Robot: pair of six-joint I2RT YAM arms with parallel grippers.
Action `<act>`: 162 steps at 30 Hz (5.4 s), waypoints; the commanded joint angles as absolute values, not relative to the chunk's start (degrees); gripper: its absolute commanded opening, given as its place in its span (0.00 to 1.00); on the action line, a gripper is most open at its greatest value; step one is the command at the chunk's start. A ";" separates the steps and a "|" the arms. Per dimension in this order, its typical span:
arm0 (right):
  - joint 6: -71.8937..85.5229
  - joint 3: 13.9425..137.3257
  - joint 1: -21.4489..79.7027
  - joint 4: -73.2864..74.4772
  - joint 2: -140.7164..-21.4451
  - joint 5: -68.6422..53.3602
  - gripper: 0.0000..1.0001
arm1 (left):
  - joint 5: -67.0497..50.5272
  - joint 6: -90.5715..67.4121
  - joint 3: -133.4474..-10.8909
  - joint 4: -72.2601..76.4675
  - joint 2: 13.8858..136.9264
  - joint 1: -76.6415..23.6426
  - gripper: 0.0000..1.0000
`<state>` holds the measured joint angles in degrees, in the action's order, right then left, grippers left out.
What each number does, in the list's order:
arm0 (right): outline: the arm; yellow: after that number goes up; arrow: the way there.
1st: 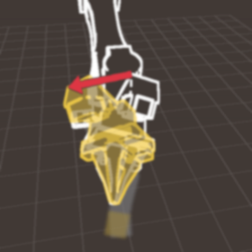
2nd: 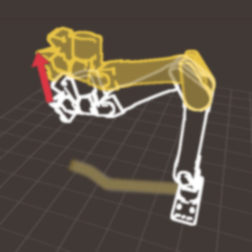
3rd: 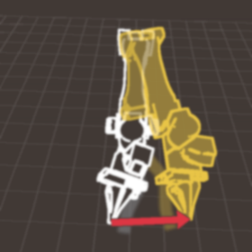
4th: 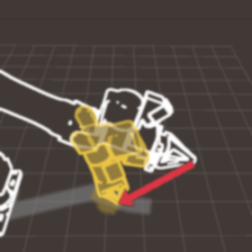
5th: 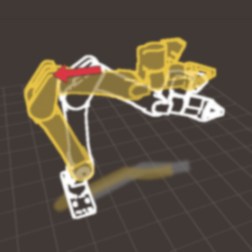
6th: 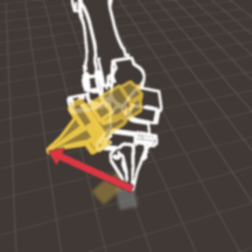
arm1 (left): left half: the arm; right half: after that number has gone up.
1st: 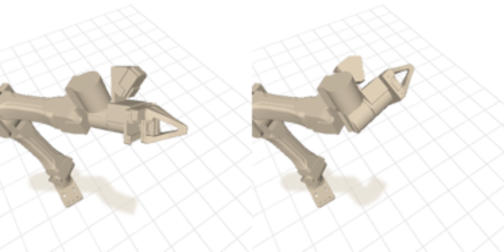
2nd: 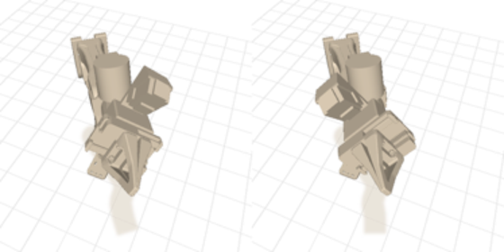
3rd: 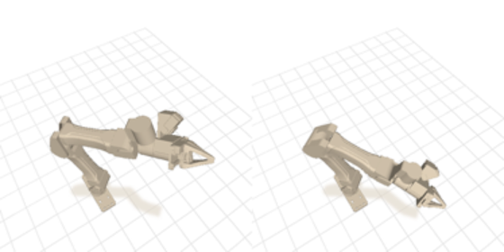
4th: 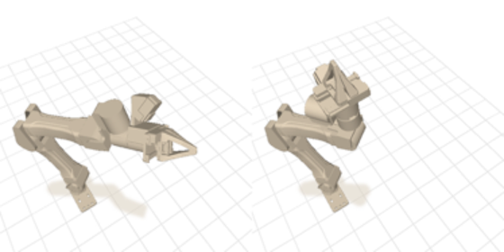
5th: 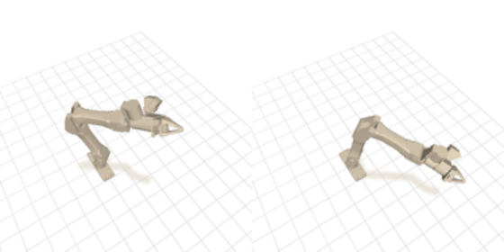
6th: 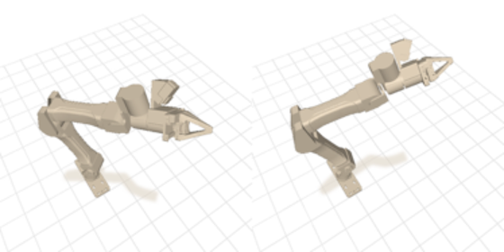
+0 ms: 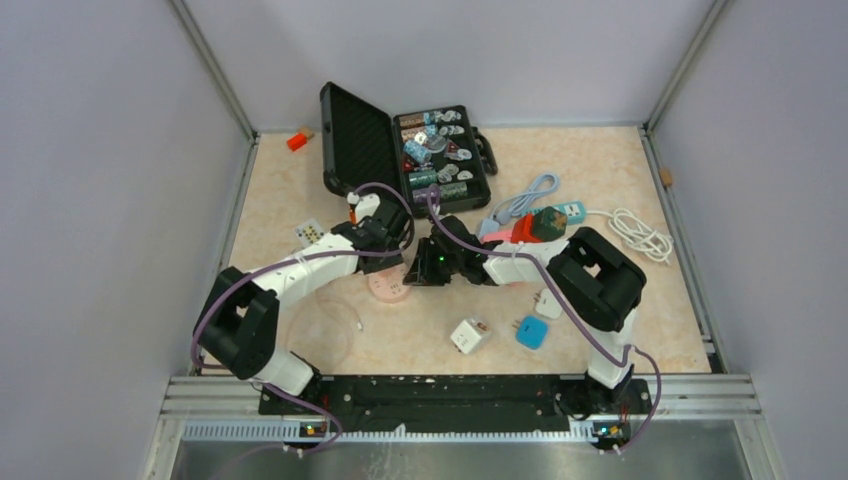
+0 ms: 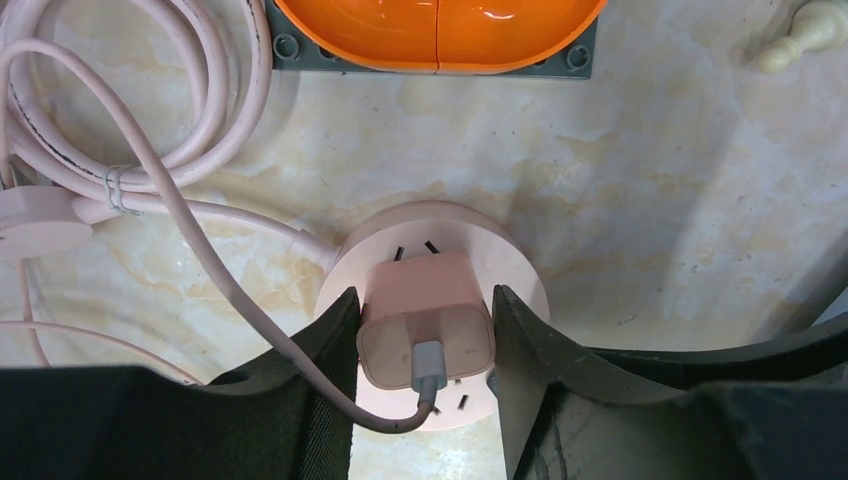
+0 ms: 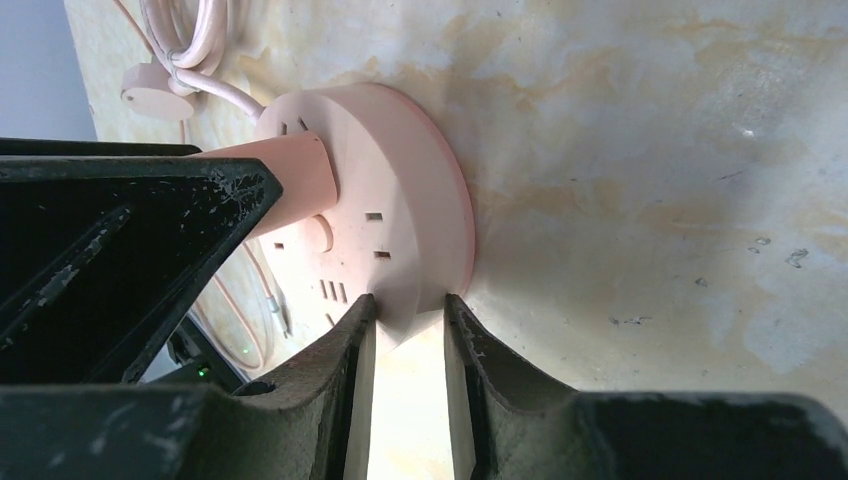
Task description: Pull the plug off the socket
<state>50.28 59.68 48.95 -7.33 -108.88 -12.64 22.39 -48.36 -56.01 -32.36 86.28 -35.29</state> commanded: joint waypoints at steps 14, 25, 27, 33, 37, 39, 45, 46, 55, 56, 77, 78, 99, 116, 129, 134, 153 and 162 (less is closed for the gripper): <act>52.21 57.83 48.70 -6.28 -110.73 -8.14 0.11 | 8.57 -39.23 -62.28 -38.30 81.94 -34.50 0.29; 50.72 58.87 48.85 -3.19 -110.72 -5.55 0.10 | 17.03 -36.06 -61.98 -40.08 84.11 -34.01 0.28; 50.24 59.03 49.10 -2.77 -110.74 -4.74 0.10 | 18.00 -36.55 -61.81 -39.96 85.16 -34.07 0.28; 49.68 59.44 49.16 -3.50 -111.25 -4.36 0.10 | 12.12 -40.46 -60.89 -35.83 87.55 -34.92 0.28; 49.57 59.75 49.13 -3.19 -111.75 -4.36 0.10 | 10.22 -41.75 -60.73 -34.06 89.66 -37.58 0.28; 49.65 59.77 49.13 -2.96 -111.86 -4.15 0.10 | 10.42 -41.72 -60.74 -34.76 90.16 -37.79 0.26; 49.83 59.84 49.16 -2.60 -111.94 -3.54 0.09 | 12.45 -36.82 -61.17 -37.87 87.11 -36.04 0.25; 49.79 59.80 49.13 -2.64 -111.98 -3.52 0.09 | 11.47 -35.85 -61.12 -38.03 86.19 -35.11 0.25; 49.47 59.94 49.21 -2.81 -112.25 -3.96 0.09 | -1.62 -32.12 -60.20 -36.37 85.25 -29.24 0.25; 49.48 59.94 49.28 -2.81 -112.30 -3.96 0.09 | -1.85 -32.56 -60.25 -36.31 85.66 -29.26 0.25; 49.23 60.58 49.92 -1.22 -112.42 -2.15 0.08 | 2.61 -32.49 -66.57 -44.12 87.75 -33.39 0.25; 49.18 60.58 49.90 -1.28 -112.47 -2.21 0.08 | 1.24 -31.31 -65.93 -43.67 87.03 -32.87 0.25; 49.25 61.12 49.96 -0.73 -113.01 -2.17 0.08 | 13.36 -48.98 -66.42 -41.43 94.03 -37.74 0.23; 49.43 61.57 49.95 -0.17 -113.29 -2.23 0.07 | -1.83 -36.84 -62.22 -39.79 86.84 -28.87 0.22; 49.27 61.60 50.07 -0.18 -113.38 -2.12 0.07 | 0.87 -42.05 -69.16 -40.51 92.70 -31.93 0.22; 49.37 61.58 50.08 -0.18 -113.46 -2.13 0.07 | 1.47 -39.49 -69.02 -42.69 91.78 -30.82 0.21; 48.96 60.72 50.01 -1.73 -112.36 -3.00 0.07 | -0.92 -33.81 -64.96 -44.72 81.22 -28.58 0.22; 46.08 63.54 50.01 -0.98 -105.71 -3.96 0.19 | -8.90 -34.61 -52.76 -44.90 69.48 -28.61 0.24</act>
<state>50.43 61.93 50.09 -6.15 -109.21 -7.35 -2.76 -34.35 -57.63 -45.08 75.18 -28.67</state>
